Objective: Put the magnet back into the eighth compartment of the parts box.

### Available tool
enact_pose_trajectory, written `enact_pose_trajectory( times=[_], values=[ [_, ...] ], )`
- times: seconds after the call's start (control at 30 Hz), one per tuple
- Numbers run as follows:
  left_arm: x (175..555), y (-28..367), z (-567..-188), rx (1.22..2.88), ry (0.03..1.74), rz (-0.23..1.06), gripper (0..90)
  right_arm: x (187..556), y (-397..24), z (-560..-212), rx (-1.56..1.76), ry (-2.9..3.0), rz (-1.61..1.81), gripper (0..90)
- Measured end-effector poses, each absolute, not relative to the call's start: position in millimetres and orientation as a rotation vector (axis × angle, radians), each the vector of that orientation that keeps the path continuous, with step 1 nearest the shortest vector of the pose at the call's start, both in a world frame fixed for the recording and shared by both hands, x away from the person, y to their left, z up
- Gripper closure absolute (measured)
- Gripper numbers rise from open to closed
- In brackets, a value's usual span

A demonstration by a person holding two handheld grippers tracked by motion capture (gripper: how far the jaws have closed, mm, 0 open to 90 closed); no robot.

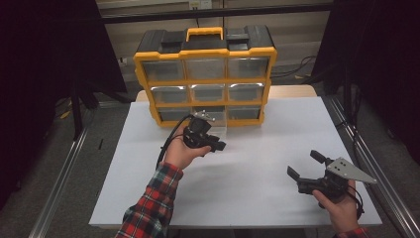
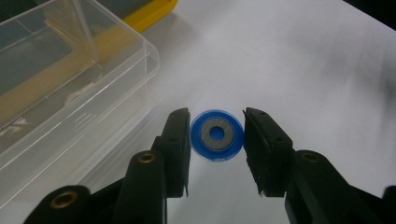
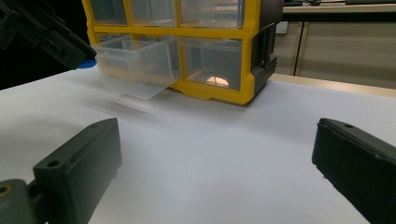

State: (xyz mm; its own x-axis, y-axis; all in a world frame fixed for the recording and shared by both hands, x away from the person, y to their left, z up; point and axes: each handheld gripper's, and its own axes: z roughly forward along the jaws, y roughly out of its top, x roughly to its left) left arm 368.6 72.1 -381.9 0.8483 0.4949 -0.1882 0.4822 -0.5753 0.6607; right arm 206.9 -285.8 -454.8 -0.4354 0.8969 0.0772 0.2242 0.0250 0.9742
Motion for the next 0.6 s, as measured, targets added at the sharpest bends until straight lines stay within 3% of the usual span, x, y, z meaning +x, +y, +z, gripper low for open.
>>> enact_pose_trajectory(
  times=[0.6],
  values=[
    [377,73,-369,2.252,0.720,0.024,62.0,207,-285,-455,1.139,1.716,1.454,0.9]
  ],
)
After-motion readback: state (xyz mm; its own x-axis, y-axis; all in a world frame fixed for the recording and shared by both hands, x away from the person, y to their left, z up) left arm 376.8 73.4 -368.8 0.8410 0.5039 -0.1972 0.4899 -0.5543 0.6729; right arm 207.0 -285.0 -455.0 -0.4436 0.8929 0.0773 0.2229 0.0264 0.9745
